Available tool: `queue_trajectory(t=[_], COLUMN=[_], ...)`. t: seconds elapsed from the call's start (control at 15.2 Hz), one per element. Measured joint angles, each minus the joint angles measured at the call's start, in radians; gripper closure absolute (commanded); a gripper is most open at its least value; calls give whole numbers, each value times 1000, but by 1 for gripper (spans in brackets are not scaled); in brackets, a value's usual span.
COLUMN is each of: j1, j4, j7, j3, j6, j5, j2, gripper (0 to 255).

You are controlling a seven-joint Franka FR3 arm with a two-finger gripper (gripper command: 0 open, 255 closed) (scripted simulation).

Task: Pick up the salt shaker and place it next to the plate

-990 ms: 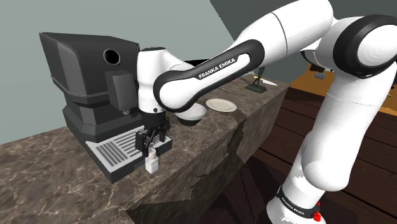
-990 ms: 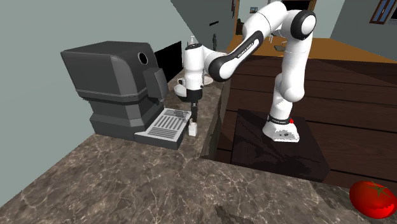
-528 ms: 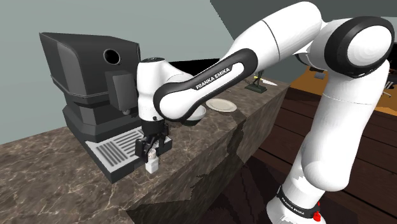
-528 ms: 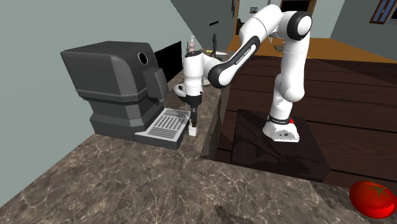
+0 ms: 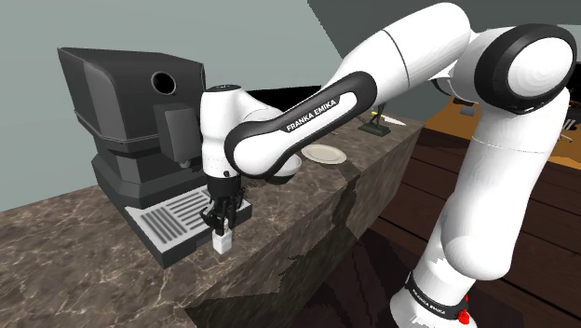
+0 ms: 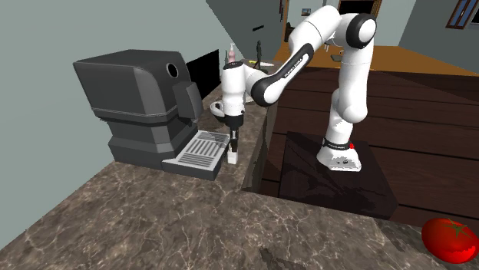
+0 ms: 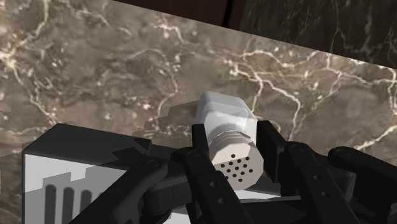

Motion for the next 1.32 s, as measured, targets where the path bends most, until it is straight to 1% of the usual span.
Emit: queue_trajectory(t=[0.53, 1.32], j1=[0, -8], j4=[3, 84], j7=[-1, -33], j3=[0, 2], j6=[-5, -153], j5=[1, 46], j2=[-2, -78], gripper=[255, 255])
